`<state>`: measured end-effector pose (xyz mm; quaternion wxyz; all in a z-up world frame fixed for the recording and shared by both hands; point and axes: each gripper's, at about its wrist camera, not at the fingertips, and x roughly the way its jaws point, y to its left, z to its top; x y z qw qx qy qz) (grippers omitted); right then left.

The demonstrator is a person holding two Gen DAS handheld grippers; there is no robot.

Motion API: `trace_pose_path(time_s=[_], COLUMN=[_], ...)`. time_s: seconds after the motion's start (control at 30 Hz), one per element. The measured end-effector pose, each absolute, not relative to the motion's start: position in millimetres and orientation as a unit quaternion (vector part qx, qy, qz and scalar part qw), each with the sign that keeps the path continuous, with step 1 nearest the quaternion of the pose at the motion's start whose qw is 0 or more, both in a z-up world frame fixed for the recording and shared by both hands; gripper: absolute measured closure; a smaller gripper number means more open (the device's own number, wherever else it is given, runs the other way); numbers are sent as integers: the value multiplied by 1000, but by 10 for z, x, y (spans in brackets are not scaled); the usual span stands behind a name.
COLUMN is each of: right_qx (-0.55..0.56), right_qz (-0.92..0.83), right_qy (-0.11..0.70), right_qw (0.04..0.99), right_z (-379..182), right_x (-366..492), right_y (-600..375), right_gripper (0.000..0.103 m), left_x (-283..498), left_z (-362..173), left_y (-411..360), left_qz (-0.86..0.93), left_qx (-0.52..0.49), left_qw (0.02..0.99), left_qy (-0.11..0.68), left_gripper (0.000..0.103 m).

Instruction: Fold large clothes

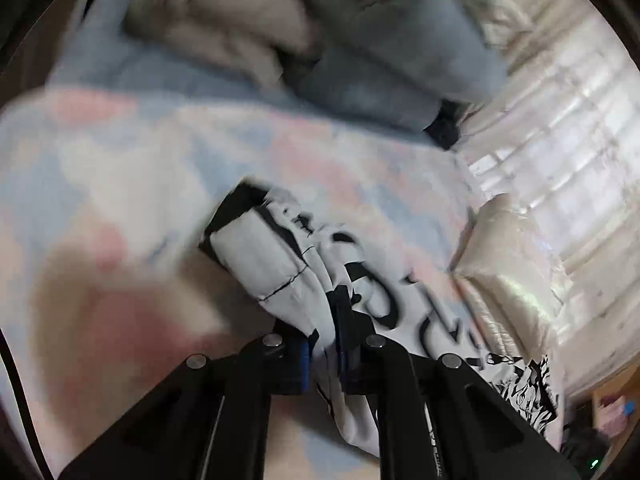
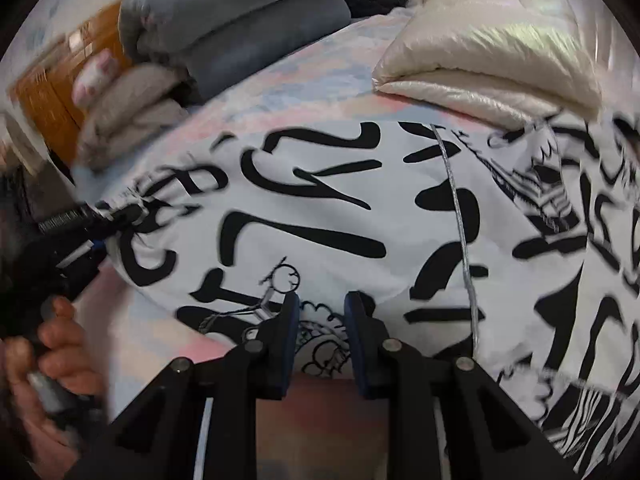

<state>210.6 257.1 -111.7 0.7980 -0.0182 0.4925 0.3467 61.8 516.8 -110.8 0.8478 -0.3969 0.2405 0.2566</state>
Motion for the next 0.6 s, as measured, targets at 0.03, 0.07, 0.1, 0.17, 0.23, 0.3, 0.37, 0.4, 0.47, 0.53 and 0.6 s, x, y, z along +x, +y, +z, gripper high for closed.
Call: trace_pose_path(time_s=[0.03,0.07,0.1,0.17,0.23,0.3,0.37,0.4,0.47,0.53,0.6], right_qx=[-2,18,27,39,46,52,68,78,105,126,147], right_qz=[351,351,349,342,327,300,271,260,234,213,192], right_qy=[493,487,480,463,446,426,408,401,384,370,353], right_qw=[796,800,804,817,832,852,869,875,887,896,904], right_z=[-1050,-934,-848,-653,-470,-292,-129,-75,53,143,217], right_x=[2091,2059,2033,1945,1862,1778,1703,1683,1604,1553,1492], right_y=[2496,2355,2261,1986,1646,1253,816,642,199,-110,-455], right_gripper=[80,80,80,80,80,80,80,80,80,80,80], left_x=[600,583,590,615,615,654,709,769,856,972,1108], left_z=[-938,-766,-562,-142,189,574,838,1000,1211,1366,1446], left_y=[5104,5026,4925,4699,4504,4179,3885,3655,3307,2944,2572], left_qz=[252,247,241,225,204,171,143,121,83,50,25], left_qx=[-383,-367,-348,-317,-300,-280,-266,-257,-245,-230,-215], left_qw=[858,868,879,899,912,929,938,944,950,954,955], left_qy=[232,225,219,203,190,174,169,171,178,187,203], left_gripper=[95,95,95,95,95,95,95,95,95,95,95])
